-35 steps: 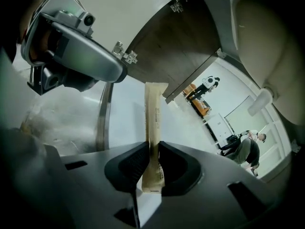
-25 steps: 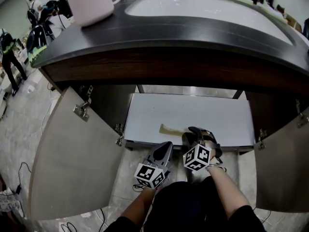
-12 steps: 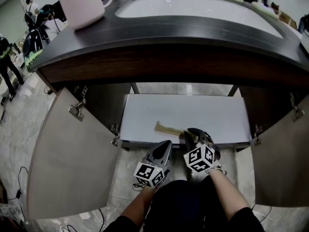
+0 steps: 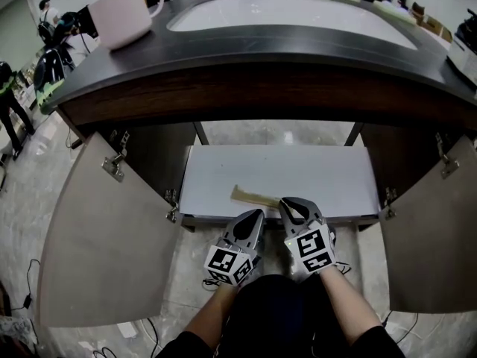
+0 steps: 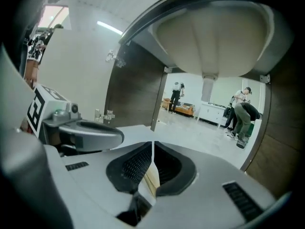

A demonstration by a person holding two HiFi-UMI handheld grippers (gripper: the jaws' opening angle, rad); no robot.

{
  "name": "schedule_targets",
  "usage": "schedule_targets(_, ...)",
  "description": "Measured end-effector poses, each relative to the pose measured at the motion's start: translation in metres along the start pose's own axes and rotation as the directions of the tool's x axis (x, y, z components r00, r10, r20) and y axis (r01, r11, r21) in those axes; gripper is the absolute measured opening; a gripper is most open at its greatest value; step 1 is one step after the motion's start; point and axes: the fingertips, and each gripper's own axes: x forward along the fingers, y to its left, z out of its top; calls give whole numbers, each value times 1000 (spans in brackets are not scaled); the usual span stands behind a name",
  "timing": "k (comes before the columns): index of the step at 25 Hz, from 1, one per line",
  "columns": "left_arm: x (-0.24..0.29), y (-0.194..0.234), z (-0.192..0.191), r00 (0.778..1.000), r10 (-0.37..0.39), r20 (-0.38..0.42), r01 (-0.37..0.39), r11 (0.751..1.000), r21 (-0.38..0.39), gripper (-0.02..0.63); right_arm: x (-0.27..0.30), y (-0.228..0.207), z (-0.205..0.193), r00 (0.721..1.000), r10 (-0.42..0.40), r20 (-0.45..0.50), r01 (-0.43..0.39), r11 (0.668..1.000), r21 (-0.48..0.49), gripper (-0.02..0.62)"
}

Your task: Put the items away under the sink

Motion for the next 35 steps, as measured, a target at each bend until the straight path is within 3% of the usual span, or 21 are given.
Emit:
schedule_targets(10, 2, -9, 48, 999, 8, 52, -10, 999, 51, 12, -24, 10, 49, 992, 34, 124, -47, 994, 102, 38)
schedule_targets(21, 2, -17, 89, 997, 15, 82, -22, 996, 88, 11, -36, 12, 86, 983, 47, 177, -66, 993, 101, 38)
schedule_targets(35, 2, -45, 141, 995, 40, 89, -54, 985, 163, 8, -65, 5, 126, 961, -56, 270, 5, 982, 187, 38)
